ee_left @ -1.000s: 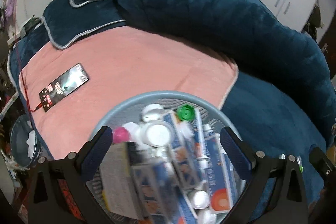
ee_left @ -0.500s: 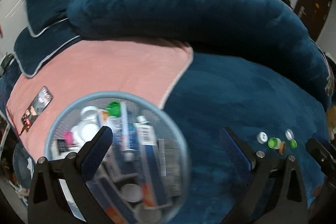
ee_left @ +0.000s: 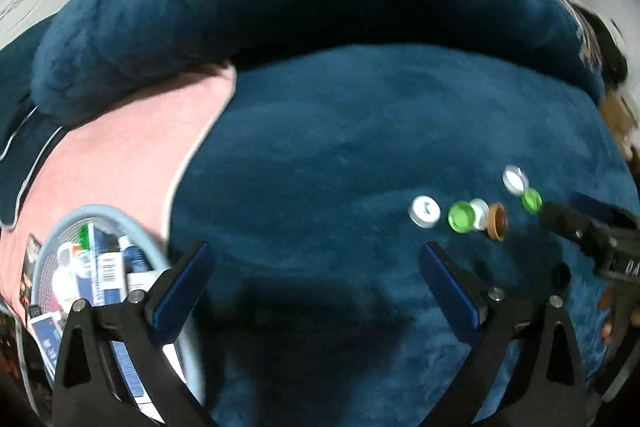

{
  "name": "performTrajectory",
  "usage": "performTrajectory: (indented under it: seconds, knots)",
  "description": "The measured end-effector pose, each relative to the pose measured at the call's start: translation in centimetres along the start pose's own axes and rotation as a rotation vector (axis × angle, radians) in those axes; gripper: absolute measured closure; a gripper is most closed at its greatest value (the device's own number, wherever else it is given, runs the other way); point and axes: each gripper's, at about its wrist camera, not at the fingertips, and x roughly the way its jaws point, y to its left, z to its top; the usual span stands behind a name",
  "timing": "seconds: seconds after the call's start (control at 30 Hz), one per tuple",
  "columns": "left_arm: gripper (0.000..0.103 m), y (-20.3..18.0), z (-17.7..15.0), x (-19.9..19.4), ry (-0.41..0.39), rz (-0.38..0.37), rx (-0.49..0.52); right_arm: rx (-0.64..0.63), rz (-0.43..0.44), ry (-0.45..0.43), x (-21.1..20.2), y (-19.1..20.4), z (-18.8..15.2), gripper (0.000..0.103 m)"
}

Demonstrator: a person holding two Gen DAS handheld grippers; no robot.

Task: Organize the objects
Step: 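Move both open grippers back over the remaining caps on the bed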

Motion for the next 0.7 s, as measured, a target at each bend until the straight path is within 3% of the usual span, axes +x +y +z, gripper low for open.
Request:
performTrajectory:
  seconds: [0.1,0.17,0.4,0.47,0.53,0.57,0.67,0.7]
  knots:
    - [0.001,-0.3,0.1,0.2,-0.001,-0.006,0.016,0.059,0.160,0.049,1.9,-1.3,0.2,0.000]
    - [0.001,0.4,0.1,0.6,0.007,-0.001,-0.009,0.097,0.215,0.076,3.1,-1.6,0.4,0.000]
    - [0.001,3.2,-0.2,2.1,0.051,0.034,-0.081,0.063,0.186,0.113,6.8,-0.9,1.4,0.000]
    - [0.001,3.5,-0.3,2.4,0.057,0.040,-0.088,0.061,0.219,0.134,7.3,-0.9,1.3,0.000]
    - [0.001,4.2,-0.4,2.7,0.067,0.045,-0.104,0.054,0.290,0.170,7.7,-0.4,0.8,0.000]
    - [0.001,4.5,-0.4,2.7,0.070,0.046,-0.113,0.054,0.362,0.189,7.4,-0.1,0.5,0.000]
    - [0.001,5.4,-0.6,2.6,0.074,0.037,-0.141,0.104,0.690,0.210,5.6,0.8,-0.2,0.000]
    - [0.001,5.6,-0.7,2.5,0.074,0.030,-0.150,0.085,0.697,0.187,4.6,1.1,-0.3,0.000]
